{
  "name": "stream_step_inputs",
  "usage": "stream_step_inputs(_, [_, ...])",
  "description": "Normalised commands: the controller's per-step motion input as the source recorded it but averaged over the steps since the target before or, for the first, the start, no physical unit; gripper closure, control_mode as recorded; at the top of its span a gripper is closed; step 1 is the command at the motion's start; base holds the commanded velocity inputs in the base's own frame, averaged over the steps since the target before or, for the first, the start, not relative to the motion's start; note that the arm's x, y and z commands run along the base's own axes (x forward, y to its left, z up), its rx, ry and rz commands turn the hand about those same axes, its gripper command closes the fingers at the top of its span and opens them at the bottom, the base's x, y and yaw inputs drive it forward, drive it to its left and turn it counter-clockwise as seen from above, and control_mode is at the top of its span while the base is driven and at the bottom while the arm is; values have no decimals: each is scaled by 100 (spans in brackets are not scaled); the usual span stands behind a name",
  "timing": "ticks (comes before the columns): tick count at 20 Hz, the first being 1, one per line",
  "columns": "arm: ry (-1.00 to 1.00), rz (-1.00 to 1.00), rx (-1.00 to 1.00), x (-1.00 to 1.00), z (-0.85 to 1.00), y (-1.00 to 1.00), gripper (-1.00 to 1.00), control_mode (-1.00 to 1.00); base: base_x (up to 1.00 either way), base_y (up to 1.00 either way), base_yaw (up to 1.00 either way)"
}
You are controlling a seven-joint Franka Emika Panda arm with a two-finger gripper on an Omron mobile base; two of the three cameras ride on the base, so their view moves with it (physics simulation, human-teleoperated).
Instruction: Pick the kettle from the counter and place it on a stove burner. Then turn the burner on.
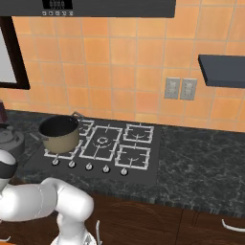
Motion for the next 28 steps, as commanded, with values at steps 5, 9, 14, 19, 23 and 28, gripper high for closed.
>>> stream_step_inputs(5, [0, -18, 0, 27, 0, 4, -100, -100, 0, 0, 0])
stream_step_inputs(9, [0, -10, 0, 1, 0, -8, -100, -100, 0, 0, 0])
stream_step_inputs(14, [-3, -21, 0, 22, -1, 0, -100, -100, 0, 0, 0])
stream_step_inputs(19, [-3, -19, 0, 32, -14, -2, -100, -100, 0, 0, 0])
stream_step_inputs(23, [0, -12, 0, 24, -23, 0, -100, -100, 0, 0, 0])
stream_step_inputs(28, [0, -8, 0, 25, -29, 0, -100, -100, 0, 0, 0])
